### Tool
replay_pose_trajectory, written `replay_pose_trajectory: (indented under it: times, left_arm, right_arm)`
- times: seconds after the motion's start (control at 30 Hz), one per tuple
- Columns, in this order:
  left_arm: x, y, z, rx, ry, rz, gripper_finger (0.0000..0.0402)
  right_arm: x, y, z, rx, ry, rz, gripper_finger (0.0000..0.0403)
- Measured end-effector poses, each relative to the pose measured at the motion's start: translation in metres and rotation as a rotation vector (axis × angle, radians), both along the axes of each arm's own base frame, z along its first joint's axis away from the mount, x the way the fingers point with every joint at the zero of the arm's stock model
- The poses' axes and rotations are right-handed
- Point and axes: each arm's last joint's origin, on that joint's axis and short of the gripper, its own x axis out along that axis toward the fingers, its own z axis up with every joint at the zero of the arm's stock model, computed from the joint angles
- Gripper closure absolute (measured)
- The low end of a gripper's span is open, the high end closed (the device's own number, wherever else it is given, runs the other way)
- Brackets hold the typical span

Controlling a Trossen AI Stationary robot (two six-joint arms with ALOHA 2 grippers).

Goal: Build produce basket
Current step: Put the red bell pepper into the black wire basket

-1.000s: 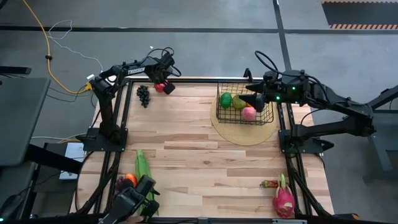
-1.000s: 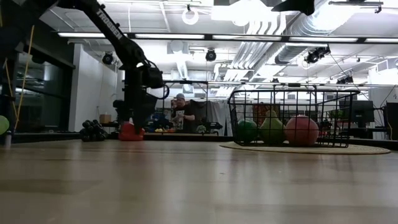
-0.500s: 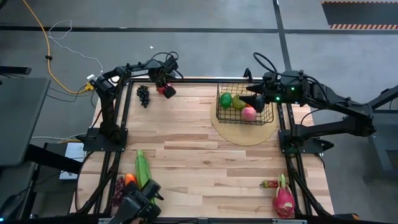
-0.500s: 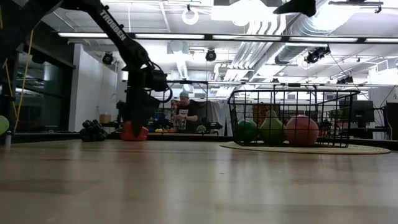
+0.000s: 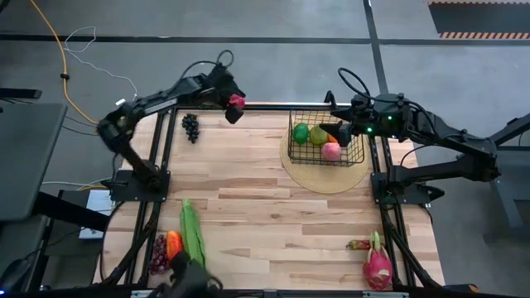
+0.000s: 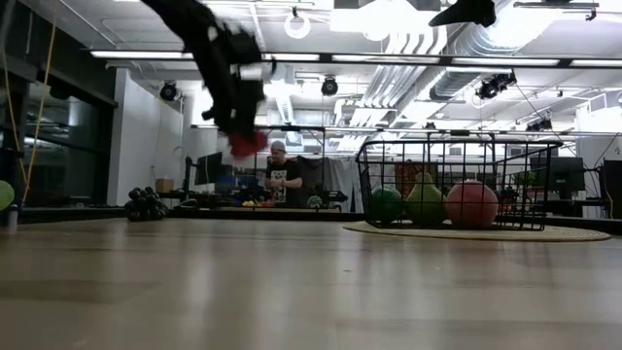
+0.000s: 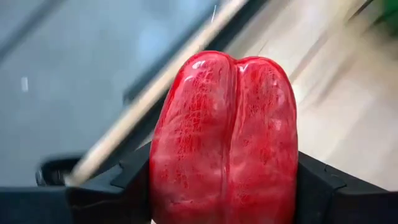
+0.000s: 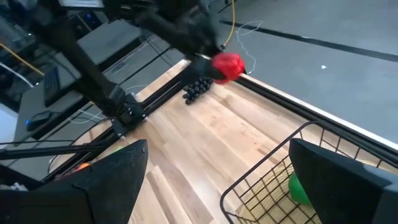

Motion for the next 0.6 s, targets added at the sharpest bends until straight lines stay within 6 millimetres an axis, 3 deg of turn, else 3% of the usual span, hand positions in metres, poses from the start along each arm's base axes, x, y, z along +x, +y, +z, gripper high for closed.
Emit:
replay_pose_trajectory:
  times: [0.13, 0.27, 0.43, 0.6]
  left_arm:
    - [0.004, -0.045, 0.042, 0.132, -0.199, -0.077, 0.0160]
    - [0.008, -0.097, 0.062, 0.210, -0.385, -0.195, 0.0160]
    - [0.012, -0.151, 0.063, 0.193, -0.620, -0.274, 0.0159]
    - [0.017, -0.183, 0.058, 0.098, -0.765, -0.309, 0.0159]
  right_arm:
    - [0.000, 0.000, 0.000, -0.001, 0.000, -0.002, 0.0024]
    - [0.000, 0.000, 0.000, -0.002, 0.000, -0.002, 0.0024]
    - [0.000, 0.000, 0.001, -0.033, 0.004, 0.007, 0.0024]
    - [0.001, 0.000, 0.004, -0.108, 0.002, 0.035, 0.0024]
